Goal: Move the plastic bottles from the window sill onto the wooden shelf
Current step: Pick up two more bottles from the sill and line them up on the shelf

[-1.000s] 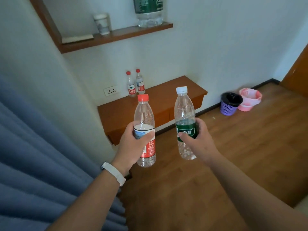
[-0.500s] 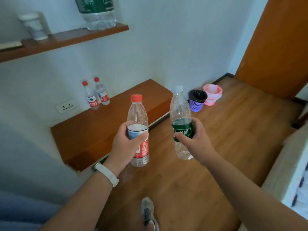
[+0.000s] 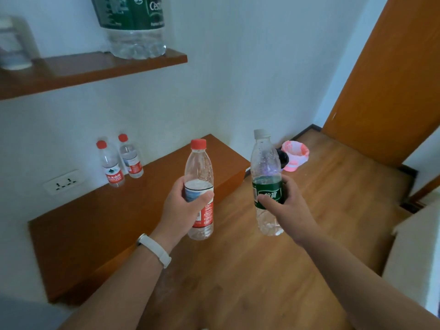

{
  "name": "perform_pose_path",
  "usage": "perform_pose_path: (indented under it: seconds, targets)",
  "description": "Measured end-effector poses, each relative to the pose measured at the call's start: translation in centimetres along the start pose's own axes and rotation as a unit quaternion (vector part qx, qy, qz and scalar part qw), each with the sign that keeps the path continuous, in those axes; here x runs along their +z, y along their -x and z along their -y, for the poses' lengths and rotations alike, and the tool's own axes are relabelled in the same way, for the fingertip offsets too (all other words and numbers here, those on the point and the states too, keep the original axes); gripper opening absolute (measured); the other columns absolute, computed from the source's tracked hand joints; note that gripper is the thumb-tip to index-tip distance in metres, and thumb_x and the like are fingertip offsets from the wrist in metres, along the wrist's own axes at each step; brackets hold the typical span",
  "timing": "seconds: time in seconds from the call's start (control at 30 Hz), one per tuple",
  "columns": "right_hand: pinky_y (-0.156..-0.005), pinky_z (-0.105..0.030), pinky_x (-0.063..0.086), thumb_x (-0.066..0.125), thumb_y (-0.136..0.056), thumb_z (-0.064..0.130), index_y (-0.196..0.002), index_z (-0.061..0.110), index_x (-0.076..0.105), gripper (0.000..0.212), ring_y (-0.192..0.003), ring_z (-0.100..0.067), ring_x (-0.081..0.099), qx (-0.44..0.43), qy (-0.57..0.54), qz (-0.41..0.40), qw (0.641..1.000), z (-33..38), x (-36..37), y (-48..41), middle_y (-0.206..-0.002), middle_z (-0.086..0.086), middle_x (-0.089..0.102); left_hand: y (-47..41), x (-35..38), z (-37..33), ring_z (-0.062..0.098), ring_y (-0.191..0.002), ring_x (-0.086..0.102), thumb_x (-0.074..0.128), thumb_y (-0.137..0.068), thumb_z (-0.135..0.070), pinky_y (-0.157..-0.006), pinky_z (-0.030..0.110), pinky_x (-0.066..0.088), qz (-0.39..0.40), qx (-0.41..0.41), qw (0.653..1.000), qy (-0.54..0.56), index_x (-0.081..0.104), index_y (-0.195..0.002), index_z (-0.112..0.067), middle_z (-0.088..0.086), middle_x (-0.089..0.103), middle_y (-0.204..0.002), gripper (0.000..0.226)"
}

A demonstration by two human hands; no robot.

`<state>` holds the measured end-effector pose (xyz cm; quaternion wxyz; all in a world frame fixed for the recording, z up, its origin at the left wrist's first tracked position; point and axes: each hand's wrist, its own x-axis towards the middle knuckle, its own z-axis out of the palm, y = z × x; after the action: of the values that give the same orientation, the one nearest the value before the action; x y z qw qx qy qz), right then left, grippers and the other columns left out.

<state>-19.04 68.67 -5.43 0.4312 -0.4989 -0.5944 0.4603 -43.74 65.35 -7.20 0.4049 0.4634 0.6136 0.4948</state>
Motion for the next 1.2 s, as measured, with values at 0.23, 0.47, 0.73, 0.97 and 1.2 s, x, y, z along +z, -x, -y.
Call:
perform_pose_path:
  seconds: [0.23, 0.47, 0.73, 0.97, 1.2]
  targets:
    - [-0.082, -0.027, 0.053, 0.08, -0.08, 0.018, -0.127, 0.024, 0.051, 0.056, -0.098, -0.007, 0.067, -0.014, 0.007, -0.015, 1.0, -0.6, 0.4, -5.4, -0.11, 0.006, 0.067, -5.1, 0.0, -0.2, 0.014, -0.105, 0.063, 0.075, -0.078, -0.046, -0.085, 0.028, 0.054, -0.003, 0.015, 0.999, -0.029, 0.051, -0.13, -0.033, -0.012, 0.063, -0.12, 0.058]
    - [-0.089, -0.032, 0.056, 0.081, -0.079, 0.022, -0.131, 0.024, 0.048, 0.062, -0.103, -0.006, 0.066, -0.012, 0.005, 0.019, 1.0, -3.4, -1.1, -11.8, -0.116, 0.007, 0.064, -10.2, 2.5, -0.7, 0.007, -0.108, 0.061, 0.072, -0.076, -0.051, -0.08, 0.016, 0.049, -0.023, 0.013, 0.999, -0.04, 0.046, -0.131, -0.04, -0.021, 0.059, -0.121, 0.062]
    - [-0.082, -0.027, 0.056, 0.082, -0.079, 0.021, -0.131, 0.023, 0.047, 0.062, -0.1, -0.004, 0.066, -0.009, -0.023, 0.094, 0.995, -6.1, -5.1, -22.8, -0.113, 0.009, 0.065, -16.8, 8.9, -2.3, 0.009, -0.109, 0.061, 0.074, -0.079, -0.046, -0.086, 0.025, 0.052, -0.109, -0.026, 0.992, -0.065, 0.047, -0.133, -0.038, -0.018, 0.06, -0.122, 0.061]
    - [-0.09, -0.039, 0.057, 0.081, -0.079, 0.031, -0.133, 0.03, 0.044, 0.066, -0.105, -0.009, 0.065, 0.004, -0.01, 0.187, 0.982, -7.3, -7.1, -31.5, -0.117, 0.009, 0.064, -21.4, 13.0, -4.2, 0.001, -0.1, 0.062, 0.076, -0.081, -0.037, -0.068, 0.008, 0.049, -0.177, -0.048, 0.98, -0.082, 0.048, -0.127, -0.039, -0.023, 0.06, -0.113, 0.053]
    - [-0.086, -0.036, 0.058, 0.078, -0.082, 0.025, -0.126, 0.036, 0.045, 0.056, -0.1, -0.008, 0.066, 0.01, -0.004, 0.281, 0.96, -6.7, -3.0, -35.6, -0.114, 0.012, 0.064, -21.7, 10.6, -2.9, 0.006, -0.105, 0.059, 0.074, -0.083, -0.036, -0.091, 0.021, 0.048, -0.29, -0.093, 0.947, -0.105, 0.045, -0.133, -0.037, -0.02, 0.059, -0.12, 0.058]
